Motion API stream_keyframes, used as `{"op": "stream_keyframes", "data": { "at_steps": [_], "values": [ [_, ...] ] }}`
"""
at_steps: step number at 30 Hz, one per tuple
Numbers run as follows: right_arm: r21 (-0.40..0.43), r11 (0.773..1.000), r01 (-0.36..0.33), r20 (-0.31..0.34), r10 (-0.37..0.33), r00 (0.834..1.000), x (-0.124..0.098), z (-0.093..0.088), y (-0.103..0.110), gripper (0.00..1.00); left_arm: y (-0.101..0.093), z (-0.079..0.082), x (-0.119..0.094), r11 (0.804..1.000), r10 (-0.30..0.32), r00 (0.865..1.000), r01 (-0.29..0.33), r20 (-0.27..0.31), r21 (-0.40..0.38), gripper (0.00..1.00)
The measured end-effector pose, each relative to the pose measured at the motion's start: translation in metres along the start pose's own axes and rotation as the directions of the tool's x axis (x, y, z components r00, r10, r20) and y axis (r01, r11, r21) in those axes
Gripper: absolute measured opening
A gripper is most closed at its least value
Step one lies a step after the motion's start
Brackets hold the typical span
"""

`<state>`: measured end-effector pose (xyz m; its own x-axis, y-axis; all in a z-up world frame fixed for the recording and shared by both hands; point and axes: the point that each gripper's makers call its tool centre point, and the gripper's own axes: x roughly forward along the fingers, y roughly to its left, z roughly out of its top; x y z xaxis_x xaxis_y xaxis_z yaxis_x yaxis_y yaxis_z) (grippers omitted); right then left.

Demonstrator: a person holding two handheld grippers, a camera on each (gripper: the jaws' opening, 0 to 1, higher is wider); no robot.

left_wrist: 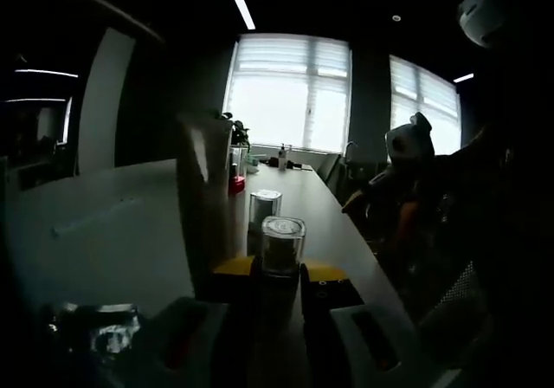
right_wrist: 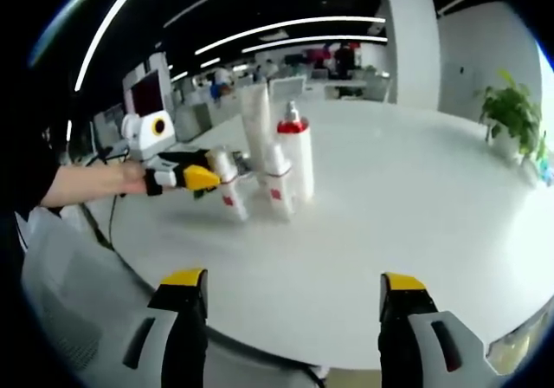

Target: Arrange the skincare products in the storage area until every visible bottle or jar stands upright without overlapping.

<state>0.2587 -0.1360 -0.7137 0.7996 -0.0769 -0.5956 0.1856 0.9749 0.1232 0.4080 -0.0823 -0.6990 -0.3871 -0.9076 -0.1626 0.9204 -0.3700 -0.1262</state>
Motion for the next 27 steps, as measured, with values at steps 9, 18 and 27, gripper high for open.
{"op": "stream_keyframes", "data": {
  "at_steps": [9,18,27],
  "values": [
    [0.000,1.000,-0.007,-0.005,0.007,1.000,0.000,-0.001,0.001,0.84,0.001,-0.002,-0.002,1.000,-0.002,1.000,0.002,-0.007,-0.007,0.20],
    [0.001,1.000,-0.009,-0.007,0.009,1.000,0.000,-0.002,0.001,0.83,0.003,-0.020,-0.004,1.000,0.021,0.998,-0.022,-0.062,-0.009,0.23],
    [0.000,1.000,-0.012,-0.007,0.012,1.000,0.001,-0.001,0.002,0.83,0.000,-0.049,-0.007,0.990,0.140,0.973,-0.142,-0.183,0.003,0.27]
  ]
}}
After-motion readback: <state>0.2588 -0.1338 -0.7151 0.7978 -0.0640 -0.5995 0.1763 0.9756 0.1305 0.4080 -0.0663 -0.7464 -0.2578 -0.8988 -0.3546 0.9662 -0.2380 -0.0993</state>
